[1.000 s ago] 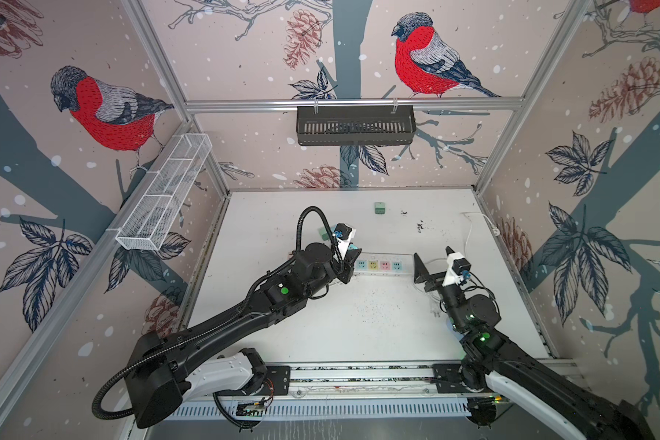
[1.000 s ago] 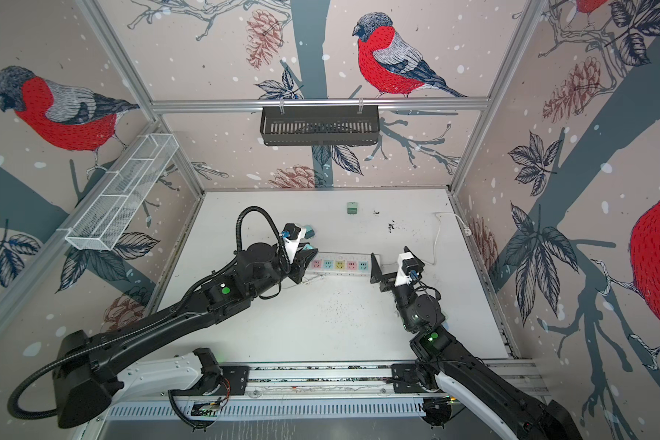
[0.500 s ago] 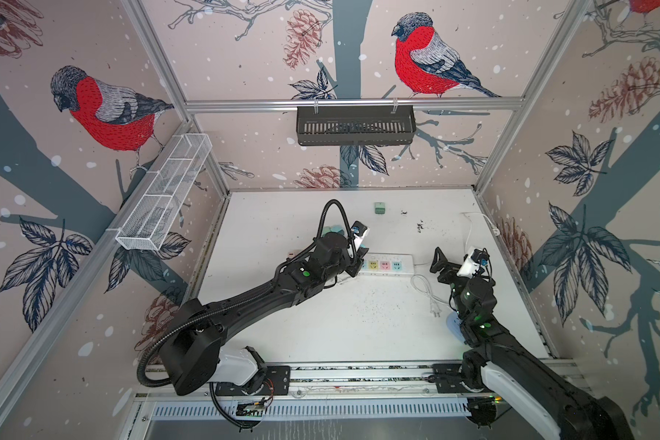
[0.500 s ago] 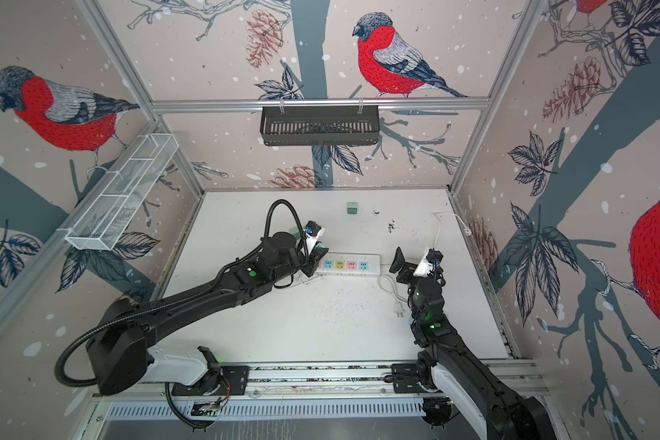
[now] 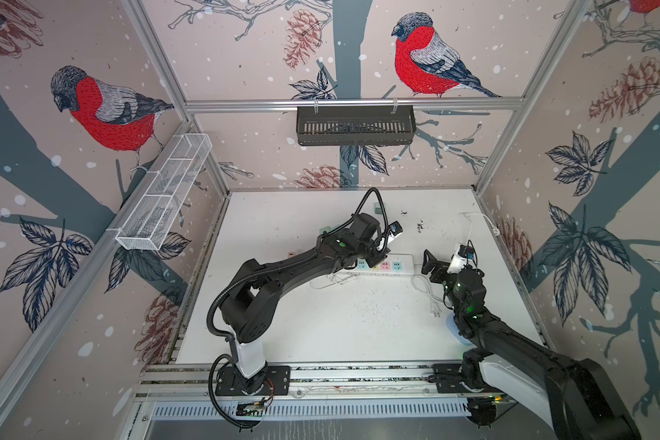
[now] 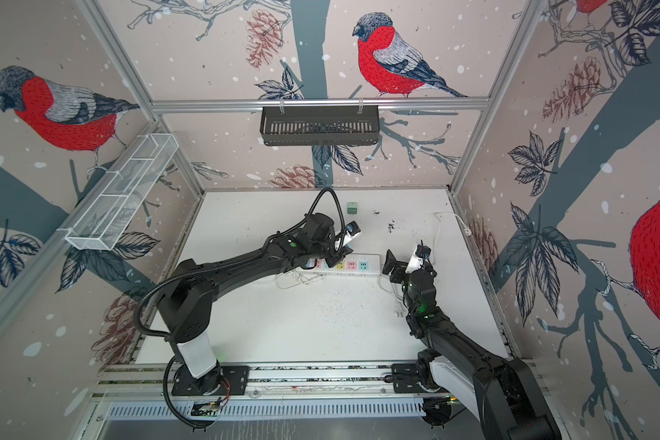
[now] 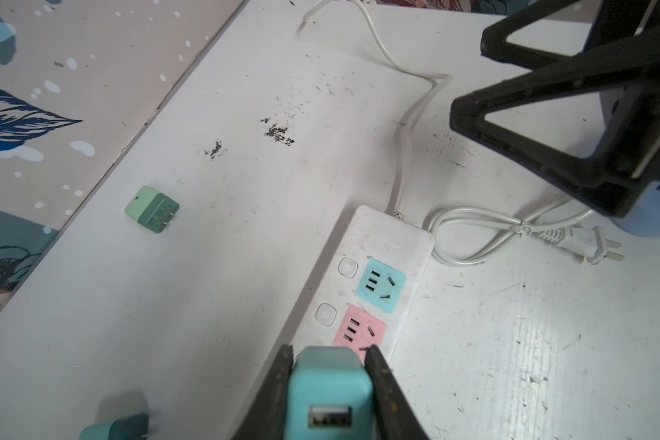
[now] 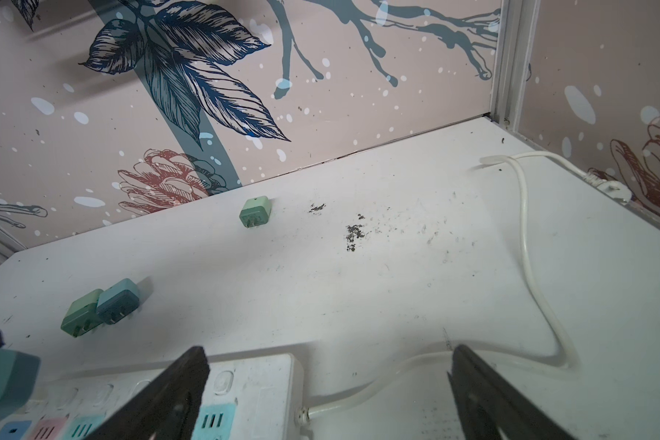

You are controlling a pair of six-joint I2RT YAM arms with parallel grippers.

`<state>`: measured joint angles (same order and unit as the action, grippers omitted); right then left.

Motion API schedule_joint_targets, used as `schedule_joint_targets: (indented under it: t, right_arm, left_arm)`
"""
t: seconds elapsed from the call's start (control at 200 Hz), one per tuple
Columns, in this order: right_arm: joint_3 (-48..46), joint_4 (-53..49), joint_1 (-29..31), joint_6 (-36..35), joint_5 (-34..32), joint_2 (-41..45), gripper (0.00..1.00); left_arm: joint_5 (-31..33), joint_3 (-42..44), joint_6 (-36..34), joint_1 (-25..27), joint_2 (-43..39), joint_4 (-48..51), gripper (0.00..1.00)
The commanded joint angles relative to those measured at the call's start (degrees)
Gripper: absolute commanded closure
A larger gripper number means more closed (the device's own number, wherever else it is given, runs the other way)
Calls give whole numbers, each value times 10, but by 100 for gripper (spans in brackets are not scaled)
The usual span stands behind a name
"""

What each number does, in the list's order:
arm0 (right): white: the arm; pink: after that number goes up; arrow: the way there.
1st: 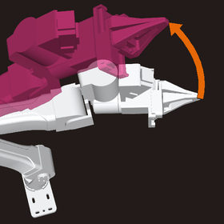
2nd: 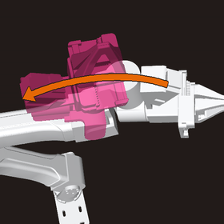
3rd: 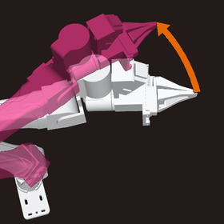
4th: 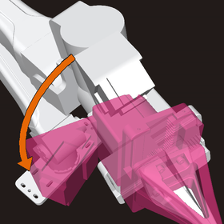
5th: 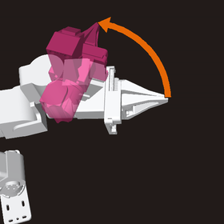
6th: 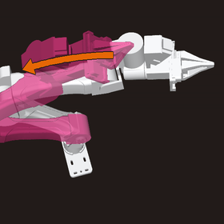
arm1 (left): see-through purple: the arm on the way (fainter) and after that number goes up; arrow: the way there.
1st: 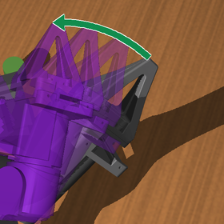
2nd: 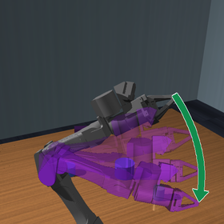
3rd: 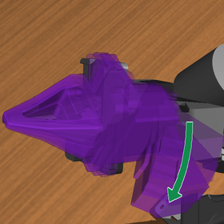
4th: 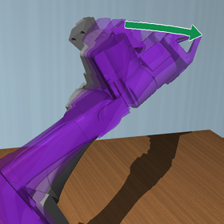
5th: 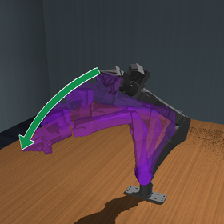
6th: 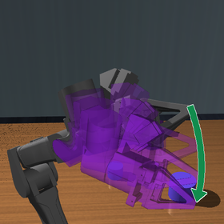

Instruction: Insert the plug

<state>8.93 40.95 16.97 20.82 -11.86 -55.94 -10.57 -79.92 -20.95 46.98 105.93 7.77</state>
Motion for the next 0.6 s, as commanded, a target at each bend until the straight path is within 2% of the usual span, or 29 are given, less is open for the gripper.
schedule_joint_targets:
  t: [0.0, 0.19, 0.595]
  right_arm:
    - [-2, 26, 1, 5, -3, 2, 0]
    - [-2, 26, 3, 2, -1, 1, 0]
    - [-4, 29, 7, -1, -5, 4, 0]
  left_arm:
    - [-44, -46, -59, 0, 37, 45, 100]
    - [-88, -108, -95, -1, 87, 73, 100]
    - [-130, -199, -135, 0, 173, 118, 100]
